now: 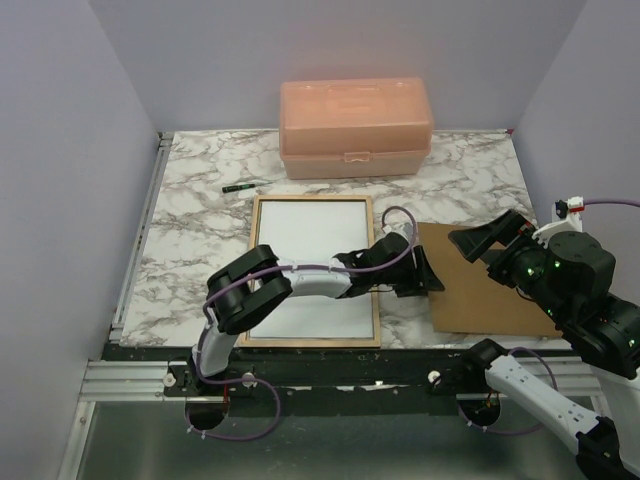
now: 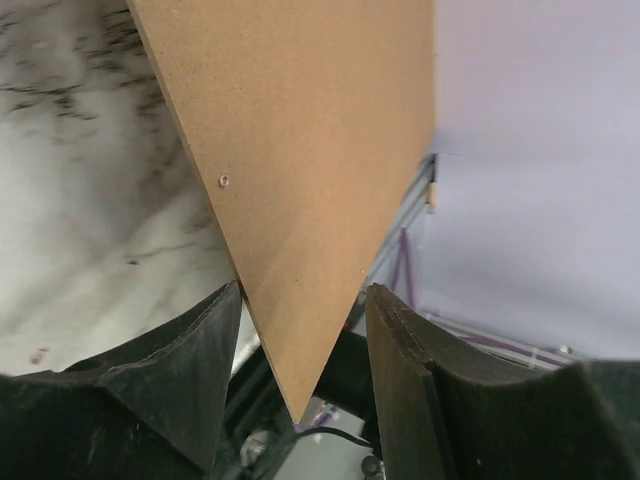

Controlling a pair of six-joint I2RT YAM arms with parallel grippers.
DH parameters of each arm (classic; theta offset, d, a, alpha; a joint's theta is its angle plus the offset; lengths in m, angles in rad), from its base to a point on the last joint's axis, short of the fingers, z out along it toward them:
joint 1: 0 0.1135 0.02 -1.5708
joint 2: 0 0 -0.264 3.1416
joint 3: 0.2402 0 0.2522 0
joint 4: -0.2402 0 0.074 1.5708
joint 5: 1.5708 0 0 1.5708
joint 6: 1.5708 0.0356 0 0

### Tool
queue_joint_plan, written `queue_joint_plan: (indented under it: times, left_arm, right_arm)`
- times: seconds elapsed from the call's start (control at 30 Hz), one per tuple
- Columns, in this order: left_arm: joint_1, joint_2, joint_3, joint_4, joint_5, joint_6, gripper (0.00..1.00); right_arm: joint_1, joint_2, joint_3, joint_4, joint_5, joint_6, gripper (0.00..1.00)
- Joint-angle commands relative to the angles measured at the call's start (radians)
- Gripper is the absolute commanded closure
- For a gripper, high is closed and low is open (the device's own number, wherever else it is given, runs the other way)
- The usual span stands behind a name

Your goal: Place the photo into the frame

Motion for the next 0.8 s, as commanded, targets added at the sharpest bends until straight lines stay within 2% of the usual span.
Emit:
queue_joint_plan:
  times: [0.0,0.2,0.33,0.37,0.5,0.57,0.77]
  left_arm:
    - [-0.024,-0.121,0.007,0.099,-0.030,0.019,0.47]
    - [-0.043,-0.123,0.069,0.078,-0.035,0.081,0.46]
    - [-0.041,-0.057,0.053,0.125,-0.008,0.028,0.47]
    - [-0.041,-0.038,0.055,0.127,0.001,0.024,0.51]
    - [-0.037,-0.007,0.071,0.050,-0.004,0.047,0.52]
    - [-0.031,-0.004,0.084,-0.053,-0.038,0.060,0.52]
    - [0.009,0.031,0.053,-0.224,-0.086,0.051,0.44]
  right_arm:
    - [0.003,-0.010,0.013,-0.016,0.012,0.002,0.00]
    - [0.003,-0.015,0.016,-0.019,0.018,0.002,0.00]
    - [0.003,-0.018,0.014,-0.020,0.021,0.004,0.00]
    - [0.003,-0.020,0.010,-0.018,0.020,0.004,0.00]
    - [0.003,-0.024,-0.002,-0.015,0.017,0.005,0.00]
    - [0.002,-0.025,-0.007,-0.014,0.017,0.005,0.00]
    - [0.003,-0.020,-0.027,-0.008,0.005,0.002,0.00]
